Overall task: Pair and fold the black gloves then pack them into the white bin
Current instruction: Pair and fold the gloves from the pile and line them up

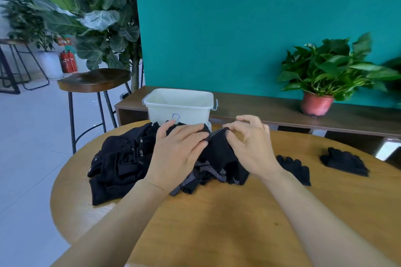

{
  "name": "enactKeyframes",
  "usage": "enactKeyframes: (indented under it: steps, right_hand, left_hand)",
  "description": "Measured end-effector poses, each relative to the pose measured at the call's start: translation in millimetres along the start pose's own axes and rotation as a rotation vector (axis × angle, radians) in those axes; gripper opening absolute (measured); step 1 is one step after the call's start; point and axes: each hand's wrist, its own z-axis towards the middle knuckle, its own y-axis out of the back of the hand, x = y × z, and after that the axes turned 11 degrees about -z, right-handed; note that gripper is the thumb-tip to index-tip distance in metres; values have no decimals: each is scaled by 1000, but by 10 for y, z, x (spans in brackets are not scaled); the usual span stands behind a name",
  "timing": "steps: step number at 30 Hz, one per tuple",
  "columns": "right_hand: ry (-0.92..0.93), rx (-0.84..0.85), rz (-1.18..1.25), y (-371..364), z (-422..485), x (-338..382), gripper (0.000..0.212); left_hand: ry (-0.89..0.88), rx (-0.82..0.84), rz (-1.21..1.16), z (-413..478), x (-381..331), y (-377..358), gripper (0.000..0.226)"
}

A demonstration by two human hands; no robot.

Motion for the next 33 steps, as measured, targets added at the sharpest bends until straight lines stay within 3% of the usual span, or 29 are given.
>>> enactKeyframes:
  steps: [3,6,9,11,14,16,19,21,23,26,29,33]
  right_hand:
    - [-85,36,58,169,-160,-73,18]
    - [-114,-4,136,366,-264,-122,20]
    - [-107,-30,158,514,-346,-149,31]
    - [-93,-38,162,564,-415,-185,30]
    - [-98,-42,150,627,-518,-256,25]
    - [-117,-43,127,696,-596,-298,27]
    - [-162,31,118,817,-729,-315,32]
    - [-178,91,184,849,-812,-323,22]
    - [-203,154,360,879,-872,-290,9]
    - [-301,195,589,954,-915,-270,16]
    - [-386,220,616,993,-944,-389,33]
    - [-433,274,574,967,-1019,-504,41]
  left_hand:
    - [2,79,-147,65,-210,61,33]
    - [-15,281,-100,-46,-375,27,68]
    - [2,317,-36,-143,-570,-74,88]
    - [8,226,-45,-132,-687,-122,76]
    - [-46,83,-60,-51,-814,-148,41]
    - [-35,36,-112,6,-874,-149,32]
    - [183,82,-368,96,-1024,-66,22]
    - [406,140,-576,132,-1146,-25,14]
    - [557,202,-719,170,-1251,-9,23]
    - [738,335,-938,171,-1323,24,41]
    - [778,445,-1001,129,-1275,26,49]
    - [797,493,-982,79,-1239,-34,54]
